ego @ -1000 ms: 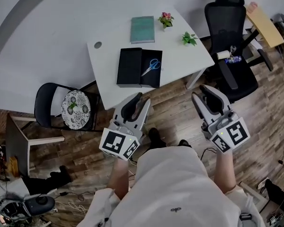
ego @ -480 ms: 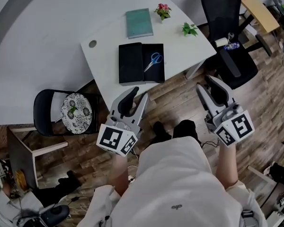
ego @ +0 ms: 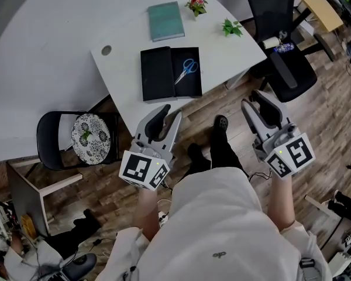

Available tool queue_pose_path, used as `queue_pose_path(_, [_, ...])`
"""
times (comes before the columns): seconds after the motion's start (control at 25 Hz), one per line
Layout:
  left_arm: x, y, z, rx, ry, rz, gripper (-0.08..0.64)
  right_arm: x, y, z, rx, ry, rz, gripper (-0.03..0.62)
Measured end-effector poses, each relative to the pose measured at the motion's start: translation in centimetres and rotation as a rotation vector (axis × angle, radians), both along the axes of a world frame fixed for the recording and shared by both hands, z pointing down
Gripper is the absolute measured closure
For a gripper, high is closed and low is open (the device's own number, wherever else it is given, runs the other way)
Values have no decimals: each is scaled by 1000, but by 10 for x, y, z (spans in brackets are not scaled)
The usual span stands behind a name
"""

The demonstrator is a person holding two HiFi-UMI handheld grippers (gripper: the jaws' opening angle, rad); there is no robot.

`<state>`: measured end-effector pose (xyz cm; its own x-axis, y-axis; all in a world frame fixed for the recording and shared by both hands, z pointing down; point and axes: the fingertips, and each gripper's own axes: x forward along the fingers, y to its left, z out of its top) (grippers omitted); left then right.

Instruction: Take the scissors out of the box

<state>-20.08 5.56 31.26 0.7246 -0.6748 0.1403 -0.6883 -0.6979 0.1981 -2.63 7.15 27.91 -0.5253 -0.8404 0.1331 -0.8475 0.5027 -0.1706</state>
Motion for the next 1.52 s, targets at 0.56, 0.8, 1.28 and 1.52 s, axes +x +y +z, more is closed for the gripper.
queue_pose_path(0.56, [24,-73,-2,-8,-45,-55,430,22,-83,2,-2,-24,-83,449])
queue_pose_path(0.8, [39,-101,-1,-19,-70,-94,431,27,-121,-3,9,-26,-174,451])
queue_pose_path(1.28, [72,-136,6,-36,-122,-211,431,51,-175,4,10,-52,-347,449])
queue_pose_path(1.52, [86,-141,29,-75,-182,-249,431,58,-182,6,15,-41,-429,449])
